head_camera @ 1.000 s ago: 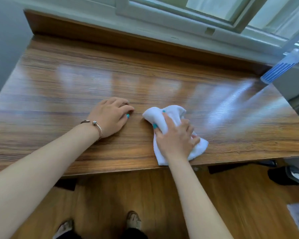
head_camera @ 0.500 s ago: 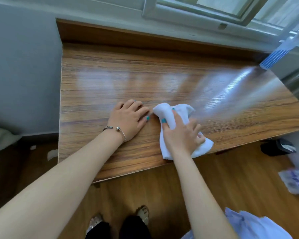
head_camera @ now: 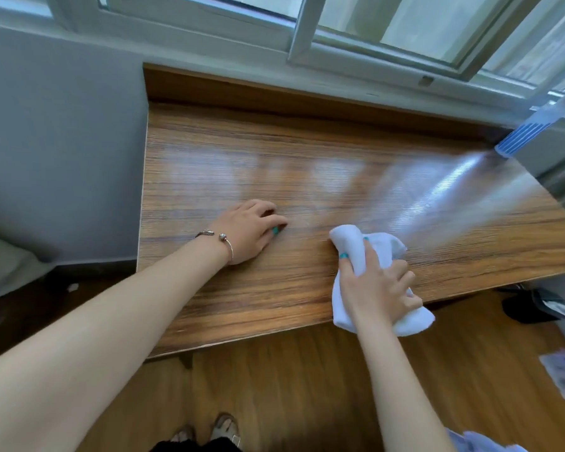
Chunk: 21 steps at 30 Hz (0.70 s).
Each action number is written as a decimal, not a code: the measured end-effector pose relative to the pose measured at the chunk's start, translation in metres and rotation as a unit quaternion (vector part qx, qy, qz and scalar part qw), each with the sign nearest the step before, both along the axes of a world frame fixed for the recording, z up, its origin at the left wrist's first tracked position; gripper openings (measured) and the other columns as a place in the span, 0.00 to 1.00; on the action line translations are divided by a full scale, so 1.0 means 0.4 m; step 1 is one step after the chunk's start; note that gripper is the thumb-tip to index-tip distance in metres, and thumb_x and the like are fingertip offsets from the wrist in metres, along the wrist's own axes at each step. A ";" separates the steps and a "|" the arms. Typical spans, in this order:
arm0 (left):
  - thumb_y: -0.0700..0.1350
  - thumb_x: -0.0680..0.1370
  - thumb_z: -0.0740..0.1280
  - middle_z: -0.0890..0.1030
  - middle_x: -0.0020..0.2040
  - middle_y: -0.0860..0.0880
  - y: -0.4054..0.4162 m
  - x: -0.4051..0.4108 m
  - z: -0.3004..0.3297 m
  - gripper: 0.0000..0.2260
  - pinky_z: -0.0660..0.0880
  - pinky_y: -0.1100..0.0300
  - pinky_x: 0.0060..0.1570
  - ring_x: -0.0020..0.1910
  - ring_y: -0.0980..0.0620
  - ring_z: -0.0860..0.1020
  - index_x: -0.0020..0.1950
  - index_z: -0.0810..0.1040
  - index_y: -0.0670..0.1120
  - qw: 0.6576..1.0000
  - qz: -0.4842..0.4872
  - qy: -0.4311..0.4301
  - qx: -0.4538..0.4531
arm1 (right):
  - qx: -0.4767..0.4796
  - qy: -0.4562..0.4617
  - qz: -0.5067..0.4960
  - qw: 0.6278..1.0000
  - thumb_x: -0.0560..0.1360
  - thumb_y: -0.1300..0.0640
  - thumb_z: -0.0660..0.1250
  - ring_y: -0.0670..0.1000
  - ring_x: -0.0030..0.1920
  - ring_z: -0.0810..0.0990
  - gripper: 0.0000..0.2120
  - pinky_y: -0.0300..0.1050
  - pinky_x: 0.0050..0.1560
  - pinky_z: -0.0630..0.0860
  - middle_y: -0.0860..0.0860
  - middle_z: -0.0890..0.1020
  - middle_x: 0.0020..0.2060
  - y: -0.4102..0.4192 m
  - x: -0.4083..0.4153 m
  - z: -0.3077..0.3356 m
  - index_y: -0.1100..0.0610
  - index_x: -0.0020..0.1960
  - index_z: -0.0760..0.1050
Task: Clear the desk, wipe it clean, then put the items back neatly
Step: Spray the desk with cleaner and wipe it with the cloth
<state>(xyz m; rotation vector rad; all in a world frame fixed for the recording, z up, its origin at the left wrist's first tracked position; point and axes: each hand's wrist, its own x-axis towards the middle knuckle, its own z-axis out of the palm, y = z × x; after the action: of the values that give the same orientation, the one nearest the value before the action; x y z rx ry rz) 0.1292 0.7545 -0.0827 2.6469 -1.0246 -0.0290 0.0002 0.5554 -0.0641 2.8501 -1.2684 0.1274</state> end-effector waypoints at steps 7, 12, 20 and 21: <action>0.58 0.82 0.47 0.59 0.77 0.54 0.226 0.109 0.033 0.20 0.58 0.54 0.70 0.74 0.50 0.60 0.75 0.55 0.64 0.990 0.005 -0.035 0.138 | 0.057 0.021 0.275 0.960 0.73 0.37 0.56 0.54 0.63 0.63 0.28 0.55 0.59 0.63 0.48 0.65 0.69 0.233 -0.037 0.027 0.28 0.72 0.55; 0.61 0.81 0.41 0.46 0.79 0.54 0.396 0.186 0.005 0.23 0.45 0.48 0.75 0.78 0.52 0.44 0.76 0.43 0.63 0.986 0.035 0.028 0.160 | 0.084 -0.011 -0.020 0.996 0.76 0.36 0.58 0.59 0.65 0.65 0.23 0.59 0.61 0.64 0.54 0.68 0.69 0.190 0.003 0.034 0.31 0.71 0.61; 0.57 0.83 0.48 0.52 0.79 0.54 0.406 0.181 -0.046 0.20 0.45 0.44 0.74 0.78 0.51 0.46 0.76 0.56 0.63 0.998 0.040 0.052 0.001 | -0.003 -0.028 0.228 0.973 0.69 0.35 0.57 0.56 0.56 0.74 0.26 0.59 0.49 0.72 0.52 0.75 0.60 0.649 0.008 -0.019 0.34 0.67 0.67; 0.57 0.82 0.48 0.53 0.79 0.54 0.408 0.187 -0.053 0.20 0.45 0.44 0.74 0.78 0.52 0.46 0.75 0.56 0.63 0.999 0.028 0.046 -0.002 | -0.004 -0.027 0.247 0.969 0.69 0.35 0.57 0.55 0.55 0.74 0.26 0.58 0.48 0.73 0.51 0.75 0.60 0.636 -0.001 -0.014 0.33 0.68 0.66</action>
<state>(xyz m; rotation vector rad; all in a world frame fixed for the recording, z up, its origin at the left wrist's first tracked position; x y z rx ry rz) 0.2040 0.9176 -0.1037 2.6429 -0.9187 -0.1334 -0.0002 0.8098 -0.0699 3.1058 -0.5304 0.2151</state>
